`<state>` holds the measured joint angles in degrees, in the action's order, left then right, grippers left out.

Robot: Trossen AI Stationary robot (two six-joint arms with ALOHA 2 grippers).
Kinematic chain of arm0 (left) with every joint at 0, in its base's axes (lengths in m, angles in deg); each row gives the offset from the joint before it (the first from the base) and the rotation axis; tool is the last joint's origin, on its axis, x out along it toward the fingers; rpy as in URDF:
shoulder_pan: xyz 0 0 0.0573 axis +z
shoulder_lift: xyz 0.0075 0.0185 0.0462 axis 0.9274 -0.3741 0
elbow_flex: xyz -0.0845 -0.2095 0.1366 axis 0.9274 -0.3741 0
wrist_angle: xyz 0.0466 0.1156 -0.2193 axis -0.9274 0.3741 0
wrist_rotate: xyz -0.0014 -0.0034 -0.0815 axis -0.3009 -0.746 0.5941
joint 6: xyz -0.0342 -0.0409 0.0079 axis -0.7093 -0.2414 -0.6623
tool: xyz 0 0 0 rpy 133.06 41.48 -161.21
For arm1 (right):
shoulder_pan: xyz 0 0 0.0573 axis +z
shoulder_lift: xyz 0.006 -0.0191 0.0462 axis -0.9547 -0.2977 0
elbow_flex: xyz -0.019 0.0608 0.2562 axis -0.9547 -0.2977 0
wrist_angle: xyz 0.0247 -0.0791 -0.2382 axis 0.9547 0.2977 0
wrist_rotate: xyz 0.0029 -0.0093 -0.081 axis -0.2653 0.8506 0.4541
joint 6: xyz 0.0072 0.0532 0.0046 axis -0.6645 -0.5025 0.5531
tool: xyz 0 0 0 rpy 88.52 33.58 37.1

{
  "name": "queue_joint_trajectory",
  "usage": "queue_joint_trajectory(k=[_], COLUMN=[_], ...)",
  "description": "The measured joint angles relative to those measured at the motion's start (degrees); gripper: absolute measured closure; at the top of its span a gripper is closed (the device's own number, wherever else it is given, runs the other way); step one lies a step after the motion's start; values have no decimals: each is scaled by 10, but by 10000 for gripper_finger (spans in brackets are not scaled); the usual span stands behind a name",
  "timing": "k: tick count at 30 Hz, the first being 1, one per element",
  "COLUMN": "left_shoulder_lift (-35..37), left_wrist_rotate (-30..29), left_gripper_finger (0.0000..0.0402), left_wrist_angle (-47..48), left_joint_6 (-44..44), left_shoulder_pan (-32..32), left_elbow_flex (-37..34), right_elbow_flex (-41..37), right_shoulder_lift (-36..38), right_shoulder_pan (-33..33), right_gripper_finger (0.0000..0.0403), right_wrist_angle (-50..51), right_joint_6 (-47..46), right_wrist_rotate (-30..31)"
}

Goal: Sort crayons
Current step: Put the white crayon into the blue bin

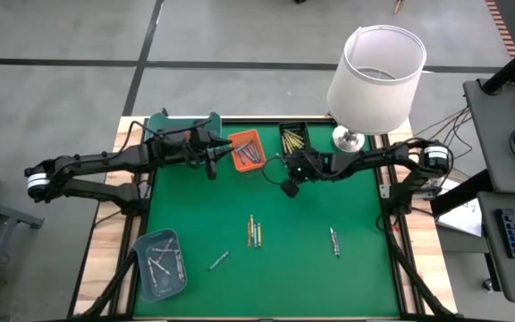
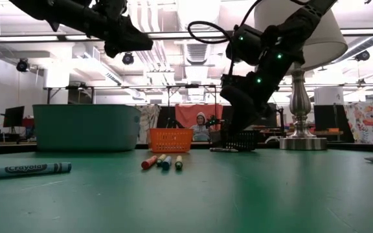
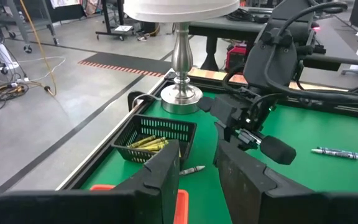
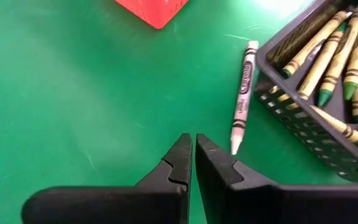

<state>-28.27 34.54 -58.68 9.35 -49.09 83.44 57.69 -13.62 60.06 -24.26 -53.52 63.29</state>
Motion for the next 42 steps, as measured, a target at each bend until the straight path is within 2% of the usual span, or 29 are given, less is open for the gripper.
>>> queue_joint_trajectory(k=[23,28,35,42], left_shoulder_lift=[0,0,0,0], left_wrist_rotate=[0,0,0,0], left_gripper_finger=[310,310,310,310], left_wrist_angle=[0,0,0,0], left_joint_6=[0,0,0,0], left_shoulder_pan=[0,0,0,0], left_elbow_flex=[0,0,0,0], right_elbow_flex=[0,0,0,0], right_shoulder_lift=[-16,-16,-16,-26], right_shoulder_pan=[0,0,0,0], right_gripper_finger=[387,350,298,292], right_wrist_angle=[9,8,5,-1], right_joint_6=[5,8,0,-9], right_wrist_rotate=[10,5,52,64])
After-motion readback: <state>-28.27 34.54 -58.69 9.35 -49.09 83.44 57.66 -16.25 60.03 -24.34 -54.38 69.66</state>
